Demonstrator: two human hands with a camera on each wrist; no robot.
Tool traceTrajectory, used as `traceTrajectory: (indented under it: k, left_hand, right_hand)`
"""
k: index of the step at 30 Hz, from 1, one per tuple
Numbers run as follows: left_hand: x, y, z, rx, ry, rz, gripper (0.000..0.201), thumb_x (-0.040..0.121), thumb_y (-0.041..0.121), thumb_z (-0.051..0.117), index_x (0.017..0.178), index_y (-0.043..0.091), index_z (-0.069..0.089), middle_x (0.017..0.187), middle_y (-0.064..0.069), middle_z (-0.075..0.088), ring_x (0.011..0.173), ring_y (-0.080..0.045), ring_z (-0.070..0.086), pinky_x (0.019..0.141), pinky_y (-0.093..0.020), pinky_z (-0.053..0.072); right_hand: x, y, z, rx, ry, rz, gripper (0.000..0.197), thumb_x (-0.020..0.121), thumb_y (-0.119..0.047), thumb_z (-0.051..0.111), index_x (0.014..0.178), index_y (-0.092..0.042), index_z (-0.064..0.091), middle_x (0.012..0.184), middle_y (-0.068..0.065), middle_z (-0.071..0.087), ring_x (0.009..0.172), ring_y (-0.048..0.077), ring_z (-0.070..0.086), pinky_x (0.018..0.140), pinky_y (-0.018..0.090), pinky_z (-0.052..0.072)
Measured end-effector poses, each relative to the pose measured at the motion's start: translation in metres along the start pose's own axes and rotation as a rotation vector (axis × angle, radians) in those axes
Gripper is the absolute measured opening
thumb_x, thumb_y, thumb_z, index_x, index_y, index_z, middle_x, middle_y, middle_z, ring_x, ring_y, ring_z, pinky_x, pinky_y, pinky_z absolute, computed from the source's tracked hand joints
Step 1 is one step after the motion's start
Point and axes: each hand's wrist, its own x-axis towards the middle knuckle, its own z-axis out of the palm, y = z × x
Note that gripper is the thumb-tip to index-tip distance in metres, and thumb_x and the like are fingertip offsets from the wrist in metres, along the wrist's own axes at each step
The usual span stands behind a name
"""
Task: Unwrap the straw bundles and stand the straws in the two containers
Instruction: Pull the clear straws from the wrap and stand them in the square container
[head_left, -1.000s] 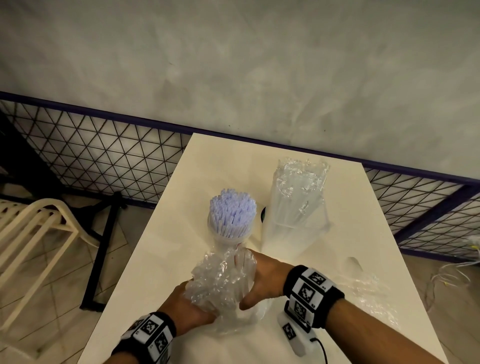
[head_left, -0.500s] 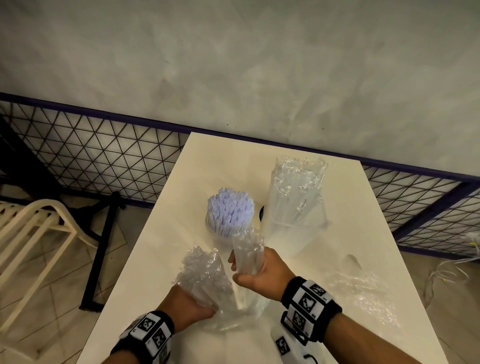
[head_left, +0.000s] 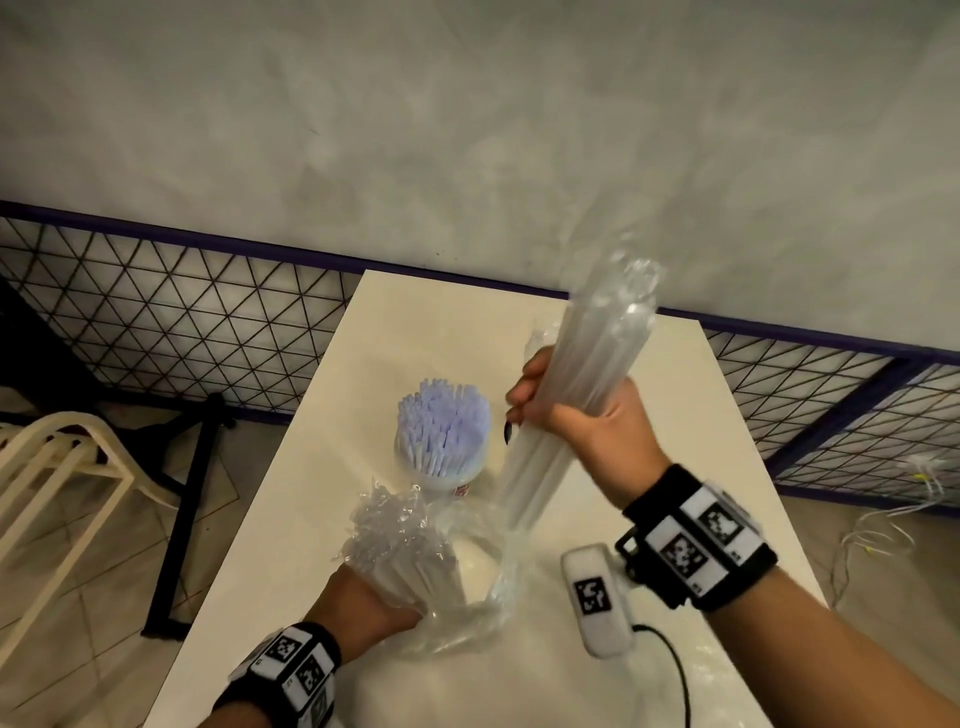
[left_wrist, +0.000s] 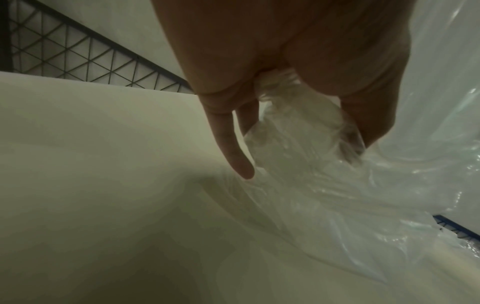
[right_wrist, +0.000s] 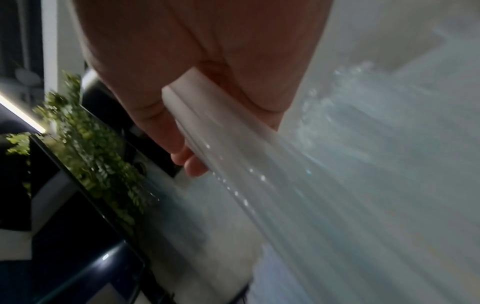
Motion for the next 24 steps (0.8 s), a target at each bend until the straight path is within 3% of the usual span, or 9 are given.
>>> traceTrajectory:
  k: [2, 8, 12, 18, 21, 24]
  left_hand:
    - [0.001, -0.003, 0.000, 0.008, 0.006, 0.000, 0.063, 0.035, 0.041, 0.084, 0.093, 0.020, 0.071, 0.090, 0.009, 0.077, 0.089, -0.001, 0.070, 0.085, -0.021, 0.053]
    - [0.003, -0.007, -0.001, 0.067, 0.026, -0.018, 0.059, 0.038, 0.041, 0.087, 0.092, 0.024, 0.071, 0.089, 0.011, 0.076, 0.089, -0.001, 0.070, 0.089, -0.026, 0.054]
    - [0.004, -0.012, -0.001, 0.079, 0.045, -0.012, 0.059, 0.038, 0.038, 0.089, 0.092, 0.024, 0.072, 0.088, 0.009, 0.076, 0.089, -0.006, 0.071, 0.089, -0.035, 0.056]
    - [0.003, -0.010, 0.001, 0.067, 0.040, -0.003, 0.057, 0.040, 0.040, 0.085, 0.093, 0.022, 0.073, 0.088, 0.011, 0.077, 0.088, -0.002, 0.071, 0.088, -0.029, 0.056]
    - [0.003, -0.010, 0.000, 0.097, 0.038, -0.004, 0.055, 0.041, 0.044, 0.083, 0.090, 0.022, 0.073, 0.088, 0.013, 0.076, 0.088, 0.002, 0.070, 0.088, -0.026, 0.054]
    - [0.005, -0.013, 0.000, 0.112, 0.032, -0.015, 0.054, 0.041, 0.044, 0.085, 0.089, 0.023, 0.074, 0.088, 0.014, 0.076, 0.088, 0.002, 0.069, 0.087, -0.026, 0.055]
  right_hand:
    - [0.010, -0.018, -0.013, -0.019, 0.053, -0.059, 0.022, 0.070, 0.001, 0.068, 0.089, -0.009, 0.063, 0.076, 0.005, 0.071, 0.069, 0.023, 0.067, 0.070, 0.034, 0.056]
    - [0.039, -0.047, -0.060, -0.165, 0.190, -0.146, 0.017, 0.081, 0.000, 0.072, 0.092, -0.010, 0.063, 0.079, 0.006, 0.064, 0.073, 0.029, 0.067, 0.079, 0.050, 0.058]
    - [0.051, -0.046, -0.075, -0.221, 0.261, -0.166, 0.018, 0.082, -0.003, 0.073, 0.094, -0.012, 0.062, 0.078, 0.004, 0.065, 0.075, 0.028, 0.067, 0.081, 0.050, 0.058]
    - [0.044, -0.004, -0.076, -0.395, 0.309, 0.003, 0.022, 0.080, -0.020, 0.080, 0.099, -0.018, 0.069, 0.095, -0.001, 0.073, 0.087, 0.011, 0.071, 0.084, 0.034, 0.058]
    - [0.033, 0.029, -0.080, -0.519, 0.327, 0.140, 0.027, 0.074, -0.038, 0.083, 0.092, -0.032, 0.064, 0.097, -0.004, 0.070, 0.090, 0.012, 0.069, 0.086, 0.040, 0.057]
    - [0.023, 0.054, -0.085, -0.722, 0.272, 0.209, 0.047, 0.057, -0.064, 0.080, 0.097, -0.045, 0.064, 0.113, -0.009, 0.058, 0.113, 0.021, 0.057, 0.102, 0.052, 0.043]
